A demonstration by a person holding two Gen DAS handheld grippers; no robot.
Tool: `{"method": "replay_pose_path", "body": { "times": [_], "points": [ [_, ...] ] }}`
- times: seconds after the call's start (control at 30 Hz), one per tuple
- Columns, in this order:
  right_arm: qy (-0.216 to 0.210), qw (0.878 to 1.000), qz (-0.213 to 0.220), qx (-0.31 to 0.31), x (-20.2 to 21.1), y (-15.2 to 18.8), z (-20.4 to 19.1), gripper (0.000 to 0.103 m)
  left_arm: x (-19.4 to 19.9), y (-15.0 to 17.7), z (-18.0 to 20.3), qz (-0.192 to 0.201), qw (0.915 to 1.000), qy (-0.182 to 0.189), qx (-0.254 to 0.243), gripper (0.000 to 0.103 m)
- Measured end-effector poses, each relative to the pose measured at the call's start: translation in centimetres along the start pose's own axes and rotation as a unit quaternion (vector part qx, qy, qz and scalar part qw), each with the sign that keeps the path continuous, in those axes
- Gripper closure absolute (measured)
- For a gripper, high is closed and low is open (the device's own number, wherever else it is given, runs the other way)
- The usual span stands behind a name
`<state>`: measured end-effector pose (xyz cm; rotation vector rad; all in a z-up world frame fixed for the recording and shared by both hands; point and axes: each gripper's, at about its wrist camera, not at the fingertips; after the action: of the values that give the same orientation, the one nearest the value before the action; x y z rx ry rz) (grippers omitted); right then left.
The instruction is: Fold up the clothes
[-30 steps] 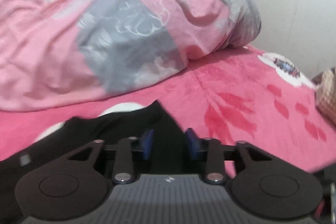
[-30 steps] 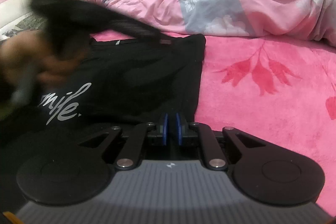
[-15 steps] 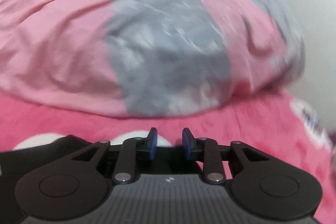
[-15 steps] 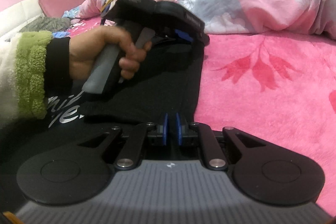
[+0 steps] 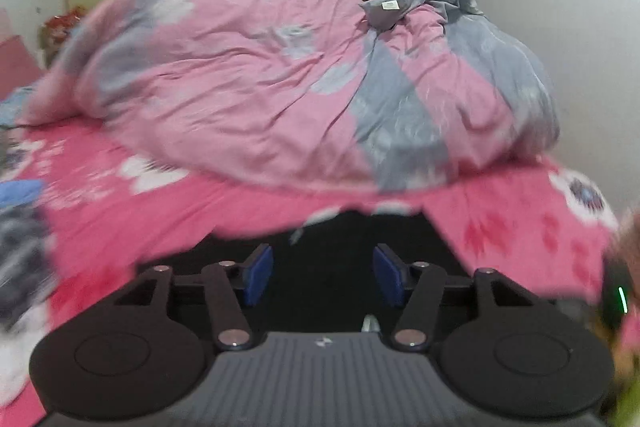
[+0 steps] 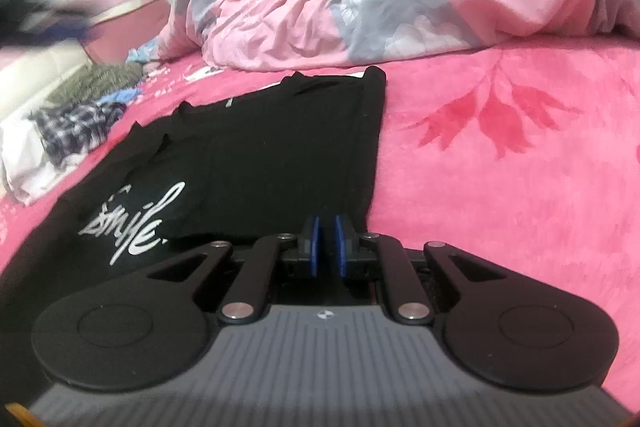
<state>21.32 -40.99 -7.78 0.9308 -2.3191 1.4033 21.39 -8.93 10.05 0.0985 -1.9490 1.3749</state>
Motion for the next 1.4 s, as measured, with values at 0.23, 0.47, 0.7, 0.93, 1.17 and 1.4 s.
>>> {"method": "replay_pose_path", "body": {
  "times": [0.23,0.47,0.7,0.93,1.17,1.4],
  "points": [
    [-0.031,0.999,0.002,-0.041,0.3,-0.2,1.3,0.092,11.5,14.0,-0.7,-0.002,0.9939,-0.053,0.096,0.039],
    [-0.071,0.984,0.036,-0.161,2.2,-0.3,4.5,0.070,13.2,23.2,-0.1,-0.055,0.9858,-0.078,0.138,0.039],
    [-0.038,0.992,0.045,-0.114,10.5,4.3,-0.7,0.070,12.7,25.7,1.5,-0.053,0.9902,-0.075,0.105,0.039],
    [0.065,0.998,0.023,-0.011,17.7,15.8,-6.7,0.072,12.0,28.4,3.6,-0.033,0.9942,-0.072,0.073,0.039],
    [0.134,0.991,-0.011,-0.017,25.1,22.0,-9.2,0.072,13.8,30.6,3.2,0.000,0.9965,-0.049,0.068,0.039],
    [0.080,0.995,0.023,0.053,21.7,20.0,-16.0,0.078,15.5,31.8,3.1,0.016,0.9950,-0.059,0.079,0.039]
  ]
}}
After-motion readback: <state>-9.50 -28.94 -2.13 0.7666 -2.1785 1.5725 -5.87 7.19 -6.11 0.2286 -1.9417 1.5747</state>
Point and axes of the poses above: each gripper's, at about its wrist camera, not at the fingertips, and x roughly against the way its jaws point, z to its right, y to its underside, and after that the axes turned 14 degrees about -x, right-handed
